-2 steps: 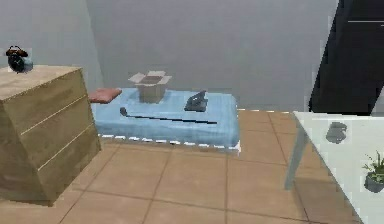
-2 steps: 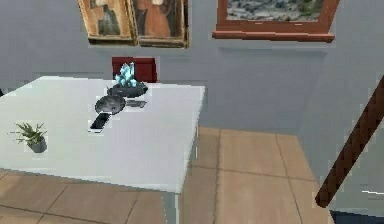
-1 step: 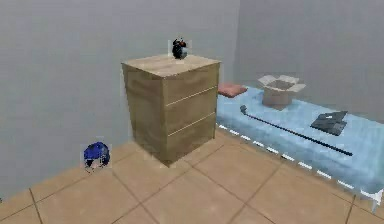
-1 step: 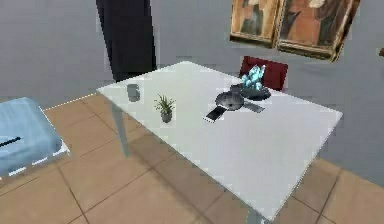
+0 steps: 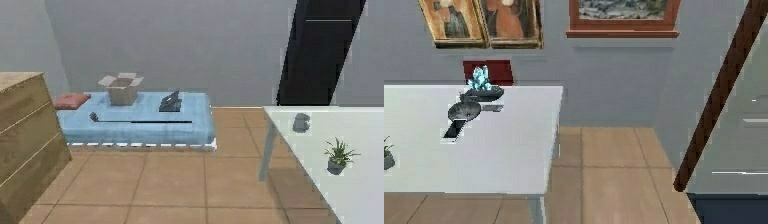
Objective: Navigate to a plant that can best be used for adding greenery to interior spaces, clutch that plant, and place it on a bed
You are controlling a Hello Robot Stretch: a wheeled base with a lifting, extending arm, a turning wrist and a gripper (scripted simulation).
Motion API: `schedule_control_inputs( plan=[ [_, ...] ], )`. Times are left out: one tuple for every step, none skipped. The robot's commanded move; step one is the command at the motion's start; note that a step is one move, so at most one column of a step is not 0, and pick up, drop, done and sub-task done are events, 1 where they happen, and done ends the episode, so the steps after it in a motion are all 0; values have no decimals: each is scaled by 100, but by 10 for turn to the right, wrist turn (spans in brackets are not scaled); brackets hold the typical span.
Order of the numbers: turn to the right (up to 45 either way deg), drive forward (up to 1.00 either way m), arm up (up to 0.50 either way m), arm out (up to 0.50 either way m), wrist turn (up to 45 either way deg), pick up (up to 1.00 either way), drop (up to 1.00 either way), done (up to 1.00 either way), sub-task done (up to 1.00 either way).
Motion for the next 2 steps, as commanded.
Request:
schedule_control_inputs(
  plan=[
    [180,0,0,0,0,0,0,0,0],
    [0,60,0,0,0,0,0,0,0]
  ],
)
